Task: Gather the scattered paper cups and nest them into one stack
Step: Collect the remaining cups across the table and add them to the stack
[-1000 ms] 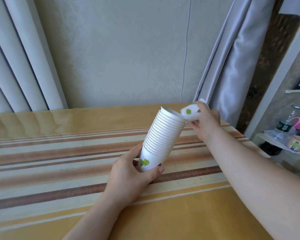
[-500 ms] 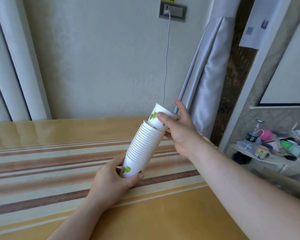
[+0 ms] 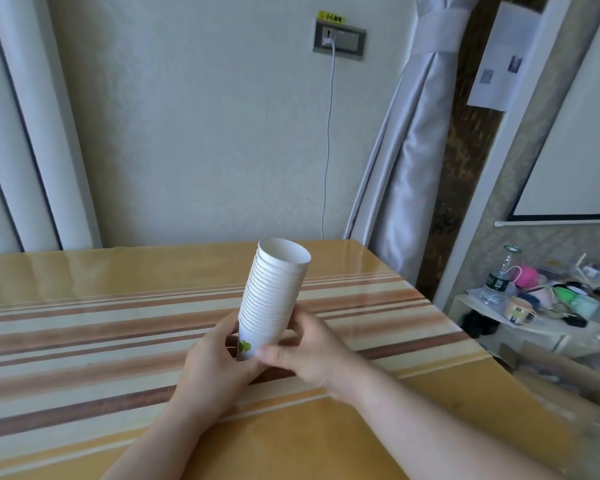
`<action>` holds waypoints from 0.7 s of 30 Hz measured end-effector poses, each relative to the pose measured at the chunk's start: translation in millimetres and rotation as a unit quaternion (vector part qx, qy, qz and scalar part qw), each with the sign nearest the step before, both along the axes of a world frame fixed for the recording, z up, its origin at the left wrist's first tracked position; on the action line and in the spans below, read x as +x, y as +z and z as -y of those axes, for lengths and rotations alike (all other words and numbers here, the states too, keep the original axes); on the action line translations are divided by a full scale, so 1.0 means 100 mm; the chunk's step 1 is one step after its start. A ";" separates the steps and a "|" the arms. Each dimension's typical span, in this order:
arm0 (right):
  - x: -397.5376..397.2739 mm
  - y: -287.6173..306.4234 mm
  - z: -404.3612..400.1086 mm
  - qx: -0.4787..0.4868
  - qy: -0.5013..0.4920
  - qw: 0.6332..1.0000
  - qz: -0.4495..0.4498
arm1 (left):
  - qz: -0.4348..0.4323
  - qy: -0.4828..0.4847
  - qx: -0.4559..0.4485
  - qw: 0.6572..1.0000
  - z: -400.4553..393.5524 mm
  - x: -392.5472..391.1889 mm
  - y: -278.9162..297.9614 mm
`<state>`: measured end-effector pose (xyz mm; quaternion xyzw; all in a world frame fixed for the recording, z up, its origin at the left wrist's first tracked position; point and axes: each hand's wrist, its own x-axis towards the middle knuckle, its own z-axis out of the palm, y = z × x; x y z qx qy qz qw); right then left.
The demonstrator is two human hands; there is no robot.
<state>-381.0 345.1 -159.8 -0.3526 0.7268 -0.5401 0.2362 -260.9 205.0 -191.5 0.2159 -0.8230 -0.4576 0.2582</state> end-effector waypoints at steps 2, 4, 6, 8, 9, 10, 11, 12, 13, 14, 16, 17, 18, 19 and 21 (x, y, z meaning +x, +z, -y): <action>0.11 -0.12 0.14 0.002 -0.037 0.999 -0.003 | -0.003 0.025 -0.005 1.000 0.00 -0.01 0.00; 0.12 -0.12 0.32 -0.012 -0.066 0.998 0.000 | -0.012 0.044 -0.013 0.999 0.02 0.00 0.04; 0.08 -0.08 0.48 -0.011 -0.086 0.996 -0.018 | -0.018 0.052 -0.013 0.998 0.06 0.01 0.08; 0.04 -0.02 0.64 -0.005 -0.097 0.995 -0.038 | -0.020 0.058 -0.024 0.998 0.11 0.03 0.12; 0.03 0.01 0.71 -0.001 -0.097 0.994 -0.043 | -0.017 0.065 -0.031 0.997 0.14 0.03 0.12; 0.02 0.02 0.78 0.004 -0.097 0.994 -0.052 | -0.016 0.075 -0.032 0.997 0.18 0.03 0.12; 0.02 0.03 0.84 0.013 -0.096 0.993 -0.070 | -0.011 0.083 -0.029 0.996 0.21 0.02 0.11; 0.02 0.03 0.88 0.023 -0.094 0.991 -0.091 | -0.003 0.088 -0.027 0.996 0.25 0.00 0.08; 0.01 0.01 0.92 0.033 -0.094 0.989 -0.107 | 0.013 0.090 -0.028 0.996 0.28 0.00 0.06; 0.01 -0.02 0.94 0.039 -0.095 0.988 -0.116 | 0.028 0.091 -0.034 0.995 0.32 -0.02 0.03; 0.00 -0.12 0.95 0.061 -0.105 0.985 -0.126 | 0.067 0.083 -0.059 0.992 0.37 -0.04 -0.03; 0.00 -0.17 0.96 0.079 -0.106 0.982 -0.135 | 0.088 0.082 -0.072 0.990 0.40 -0.05 -0.06; -0.01 -0.20 0.97 0.094 -0.103 0.980 -0.145 | 0.097 0.081 -0.086 0.988 0.41 -0.05 -0.09; 0.00 -0.21 0.97 0.102 -0.100 0.978 -0.154 | 0.107 0.089 -0.093 0.986 0.42 -0.07 -0.11; 0.00 -0.19 0.98 0.116 -0.094 0.976 -0.160 | 0.121 0.097 -0.110 0.982 0.40 -0.09 -0.12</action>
